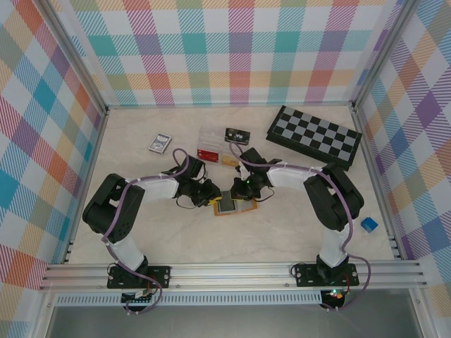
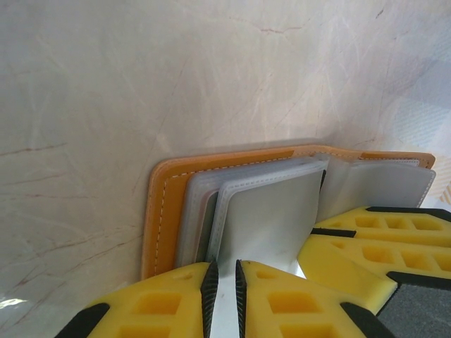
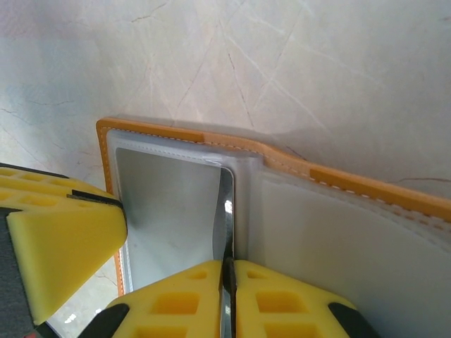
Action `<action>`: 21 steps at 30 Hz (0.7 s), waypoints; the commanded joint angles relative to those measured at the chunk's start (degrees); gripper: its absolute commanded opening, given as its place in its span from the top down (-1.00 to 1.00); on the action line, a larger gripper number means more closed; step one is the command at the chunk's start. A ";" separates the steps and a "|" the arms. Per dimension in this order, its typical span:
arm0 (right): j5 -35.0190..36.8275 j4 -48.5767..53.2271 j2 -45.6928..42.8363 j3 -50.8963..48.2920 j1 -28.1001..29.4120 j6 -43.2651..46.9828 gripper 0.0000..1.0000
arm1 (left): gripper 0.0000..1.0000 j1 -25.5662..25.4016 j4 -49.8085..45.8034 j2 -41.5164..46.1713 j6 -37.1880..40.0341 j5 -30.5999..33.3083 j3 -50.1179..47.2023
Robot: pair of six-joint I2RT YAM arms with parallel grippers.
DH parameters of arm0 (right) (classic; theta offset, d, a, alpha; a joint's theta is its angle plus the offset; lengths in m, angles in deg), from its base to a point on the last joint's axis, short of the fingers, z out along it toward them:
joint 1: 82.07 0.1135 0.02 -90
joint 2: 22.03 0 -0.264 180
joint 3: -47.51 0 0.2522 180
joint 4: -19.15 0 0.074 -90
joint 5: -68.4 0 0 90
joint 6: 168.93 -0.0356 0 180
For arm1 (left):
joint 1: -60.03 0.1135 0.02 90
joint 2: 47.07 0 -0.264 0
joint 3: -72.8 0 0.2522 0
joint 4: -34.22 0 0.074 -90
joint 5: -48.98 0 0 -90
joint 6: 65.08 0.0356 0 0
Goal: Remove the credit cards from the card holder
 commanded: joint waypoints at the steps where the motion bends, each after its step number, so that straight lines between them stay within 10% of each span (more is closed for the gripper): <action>1: -4.42 -3.82 0.58 -0.56 0.35 0.39 0.76 | 0.62 -0.25 -3.76 -2.04 1.00 2.56 -1.28; 21: -0.17 -3.44 -6.50 -6.46 -1.28 -0.39 1.00 | 0.38 -0.17 -6.40 0.96 2.19 3.32 1.07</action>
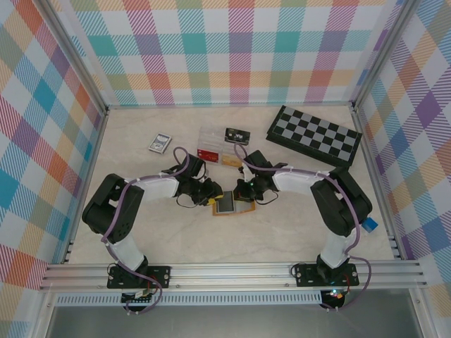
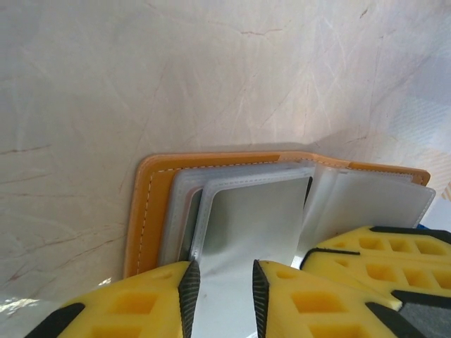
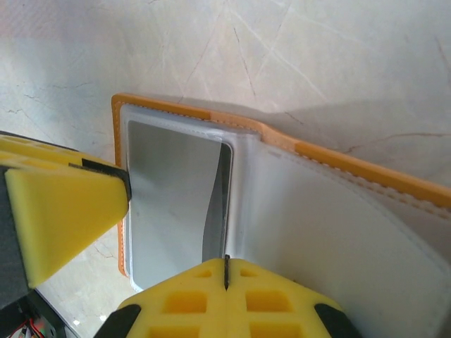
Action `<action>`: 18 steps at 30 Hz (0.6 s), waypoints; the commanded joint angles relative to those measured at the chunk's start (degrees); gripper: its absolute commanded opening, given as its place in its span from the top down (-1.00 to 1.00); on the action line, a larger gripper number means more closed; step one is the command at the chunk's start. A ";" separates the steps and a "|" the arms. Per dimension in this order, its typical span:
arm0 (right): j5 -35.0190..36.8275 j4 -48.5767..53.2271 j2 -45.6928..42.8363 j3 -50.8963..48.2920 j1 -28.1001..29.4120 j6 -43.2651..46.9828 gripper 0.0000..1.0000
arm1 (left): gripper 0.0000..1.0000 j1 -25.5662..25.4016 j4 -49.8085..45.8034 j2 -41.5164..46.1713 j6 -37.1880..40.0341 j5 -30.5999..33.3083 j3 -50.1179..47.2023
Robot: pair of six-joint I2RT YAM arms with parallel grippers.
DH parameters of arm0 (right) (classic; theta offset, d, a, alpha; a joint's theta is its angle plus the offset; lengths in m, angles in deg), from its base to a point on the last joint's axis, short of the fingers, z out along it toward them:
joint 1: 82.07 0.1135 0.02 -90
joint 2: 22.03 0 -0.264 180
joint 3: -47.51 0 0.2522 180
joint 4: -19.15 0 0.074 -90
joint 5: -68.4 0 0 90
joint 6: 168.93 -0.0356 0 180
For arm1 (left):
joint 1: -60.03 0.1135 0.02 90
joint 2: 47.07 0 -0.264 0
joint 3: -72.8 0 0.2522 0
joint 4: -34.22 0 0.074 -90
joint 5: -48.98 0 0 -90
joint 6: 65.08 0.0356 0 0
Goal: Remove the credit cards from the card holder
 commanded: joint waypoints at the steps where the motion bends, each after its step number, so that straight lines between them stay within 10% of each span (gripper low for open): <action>1: 0.28 0.24 -1.70 -1.11 -0.45 -0.11 1.00 | 0.38 -0.14 -4.65 0.74 1.18 2.93 -0.01; 18: -1.56 1.91 4.07 3.07 -0.93 -3.73 0.67 | 0.48 -0.14 -4.90 -0.88 1.44 2.76 0.22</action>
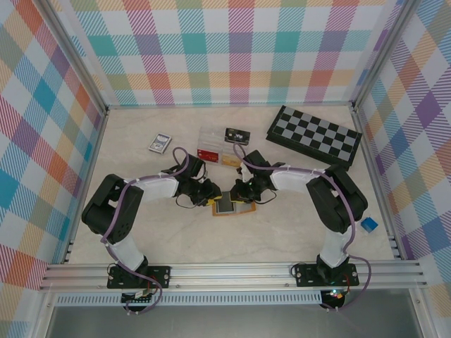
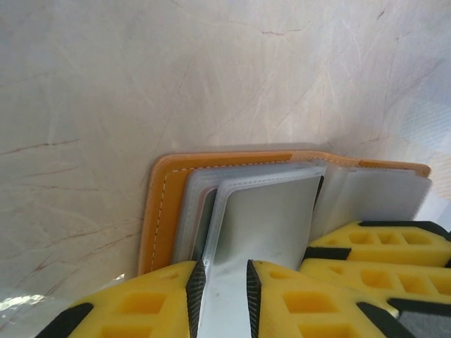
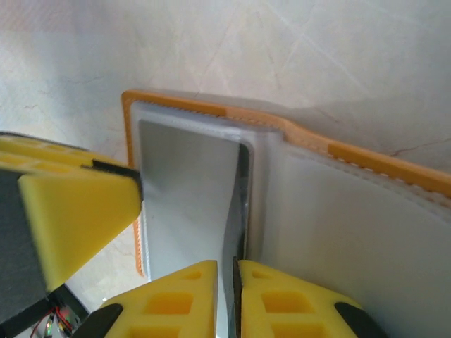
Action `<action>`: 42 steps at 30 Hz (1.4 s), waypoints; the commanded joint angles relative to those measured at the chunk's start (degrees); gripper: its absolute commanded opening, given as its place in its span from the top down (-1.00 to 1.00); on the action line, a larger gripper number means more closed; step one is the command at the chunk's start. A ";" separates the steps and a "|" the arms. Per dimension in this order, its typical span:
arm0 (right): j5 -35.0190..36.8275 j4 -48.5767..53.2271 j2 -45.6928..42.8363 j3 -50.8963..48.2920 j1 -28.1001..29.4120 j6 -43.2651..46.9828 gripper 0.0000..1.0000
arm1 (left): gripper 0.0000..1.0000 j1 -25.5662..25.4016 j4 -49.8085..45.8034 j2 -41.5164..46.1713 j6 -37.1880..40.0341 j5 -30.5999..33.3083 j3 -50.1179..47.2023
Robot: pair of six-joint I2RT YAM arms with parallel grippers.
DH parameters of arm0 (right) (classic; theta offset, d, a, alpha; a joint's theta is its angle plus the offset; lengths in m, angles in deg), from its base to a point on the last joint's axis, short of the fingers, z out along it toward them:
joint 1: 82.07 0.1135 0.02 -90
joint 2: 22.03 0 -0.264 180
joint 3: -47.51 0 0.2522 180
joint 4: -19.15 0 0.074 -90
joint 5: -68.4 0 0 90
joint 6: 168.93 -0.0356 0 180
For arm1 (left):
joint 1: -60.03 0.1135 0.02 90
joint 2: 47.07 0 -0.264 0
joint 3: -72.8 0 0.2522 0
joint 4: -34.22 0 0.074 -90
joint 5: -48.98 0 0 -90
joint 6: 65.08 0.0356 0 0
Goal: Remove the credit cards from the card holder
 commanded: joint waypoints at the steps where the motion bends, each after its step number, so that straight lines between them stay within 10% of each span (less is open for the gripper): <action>1: 2.09 1.98 0.95 1.09 -0.95 -1.78 0.66 | 0.48 -0.14 -3.63 -1.21 1.25 2.05 0.12; 42: -10.82 -8.21 4.47 0.07 -1.38 -1.87 0.86 | 0.53 -0.80 1.30 -1.90 -0.65 -0.78 -2.85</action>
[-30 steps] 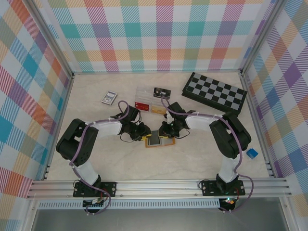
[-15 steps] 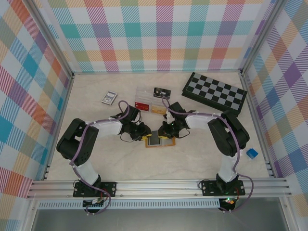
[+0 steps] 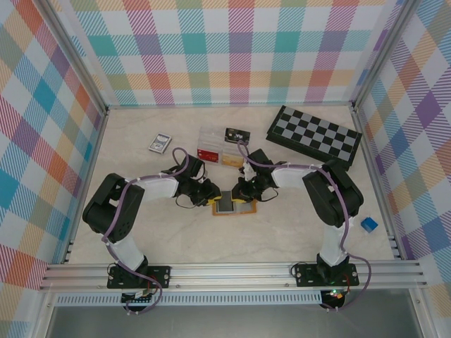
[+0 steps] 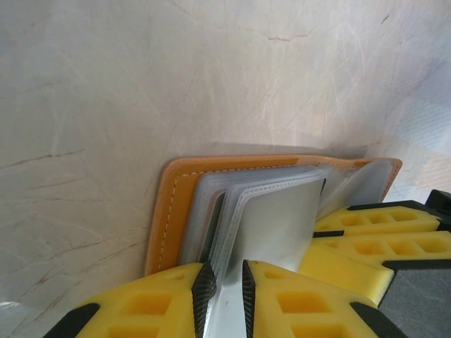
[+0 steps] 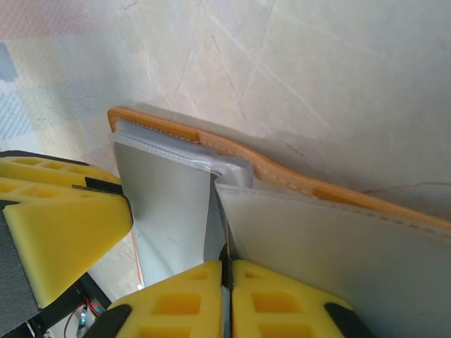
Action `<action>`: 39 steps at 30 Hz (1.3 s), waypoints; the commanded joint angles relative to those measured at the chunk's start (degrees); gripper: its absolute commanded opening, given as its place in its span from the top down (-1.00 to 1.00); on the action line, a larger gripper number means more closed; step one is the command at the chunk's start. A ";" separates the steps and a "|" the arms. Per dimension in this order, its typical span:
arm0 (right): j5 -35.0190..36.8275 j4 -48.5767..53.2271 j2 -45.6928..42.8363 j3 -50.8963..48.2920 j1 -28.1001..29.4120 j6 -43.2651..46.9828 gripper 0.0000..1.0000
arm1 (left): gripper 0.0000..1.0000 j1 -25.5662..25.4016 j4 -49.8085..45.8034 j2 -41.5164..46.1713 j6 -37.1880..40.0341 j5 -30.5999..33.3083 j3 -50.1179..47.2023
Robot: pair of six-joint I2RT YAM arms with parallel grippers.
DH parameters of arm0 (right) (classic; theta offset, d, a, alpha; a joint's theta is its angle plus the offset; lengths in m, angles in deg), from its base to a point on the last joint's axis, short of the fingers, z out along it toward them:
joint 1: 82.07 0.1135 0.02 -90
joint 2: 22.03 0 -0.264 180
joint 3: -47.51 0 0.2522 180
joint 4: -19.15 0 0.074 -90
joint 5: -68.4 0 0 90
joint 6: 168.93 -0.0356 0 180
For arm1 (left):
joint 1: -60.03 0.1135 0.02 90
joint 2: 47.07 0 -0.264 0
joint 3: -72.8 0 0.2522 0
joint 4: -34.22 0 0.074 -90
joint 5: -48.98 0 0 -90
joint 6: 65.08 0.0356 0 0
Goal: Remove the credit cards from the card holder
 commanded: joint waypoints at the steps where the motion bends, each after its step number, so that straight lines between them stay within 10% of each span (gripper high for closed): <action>1: -3.01 -4.95 0.79 -0.07 1.09 -0.45 0.90 | 0.53 -1.04 -0.77 -1.01 -0.31 0.38 -2.10; 14: 3.05 1.08 -5.23 -3.49 0.01 0.91 1.00 | 0.33 -0.10 -5.49 1.82 2.25 3.73 0.40; 39: 3.90 3.89 -2.54 -0.38 -0.05 3.92 1.00 | 0.60 -1.96 -4.84 2.38 3.70 -0.41 3.74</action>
